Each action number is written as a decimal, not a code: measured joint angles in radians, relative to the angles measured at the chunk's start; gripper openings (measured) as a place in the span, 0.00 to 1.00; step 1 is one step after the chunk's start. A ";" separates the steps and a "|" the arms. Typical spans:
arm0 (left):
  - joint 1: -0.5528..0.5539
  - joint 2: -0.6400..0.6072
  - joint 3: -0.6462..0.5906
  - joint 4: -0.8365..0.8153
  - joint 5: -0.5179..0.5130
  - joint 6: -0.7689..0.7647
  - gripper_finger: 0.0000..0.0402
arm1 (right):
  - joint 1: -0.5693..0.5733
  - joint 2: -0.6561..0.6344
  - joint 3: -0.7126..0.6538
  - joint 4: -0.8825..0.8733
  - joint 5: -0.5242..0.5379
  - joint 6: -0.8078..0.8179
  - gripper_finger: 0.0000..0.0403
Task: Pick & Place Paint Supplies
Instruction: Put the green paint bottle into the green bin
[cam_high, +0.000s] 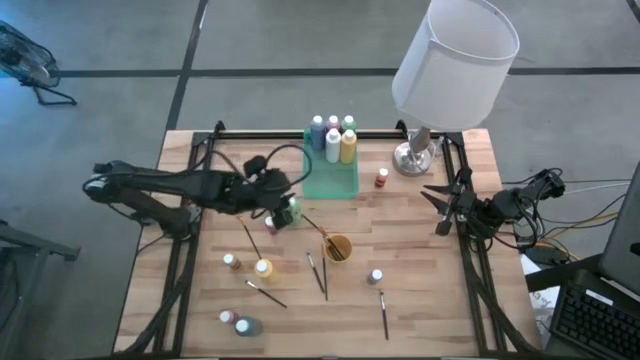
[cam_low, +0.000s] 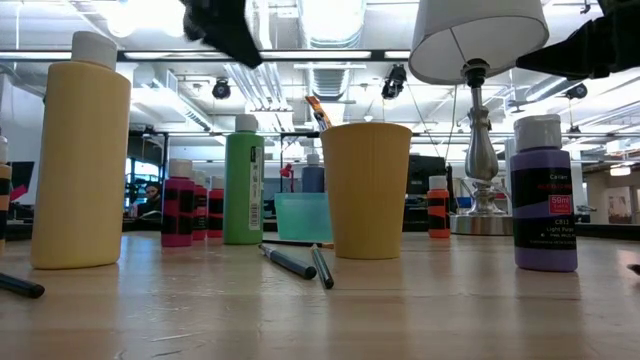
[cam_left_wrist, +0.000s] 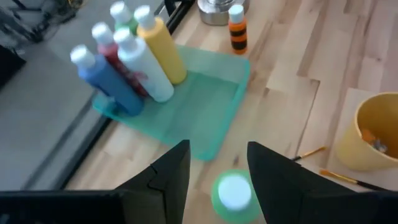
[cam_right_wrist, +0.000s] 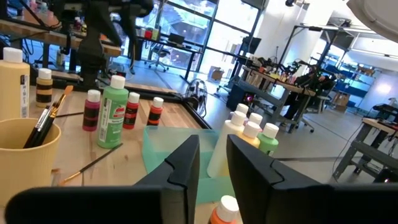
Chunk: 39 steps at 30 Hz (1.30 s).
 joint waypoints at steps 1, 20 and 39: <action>-0.006 -0.027 -0.042 0.024 0.000 -0.022 0.41 | 0.000 0.000 0.000 0.000 0.000 0.000 0.21; -0.018 -0.232 -0.484 0.361 0.095 -0.110 0.41 | 0.000 0.000 0.000 0.000 0.000 0.000 0.35; -0.018 -0.232 -0.493 0.401 0.095 -0.060 0.48 | 0.000 0.000 0.000 0.000 0.000 0.000 0.43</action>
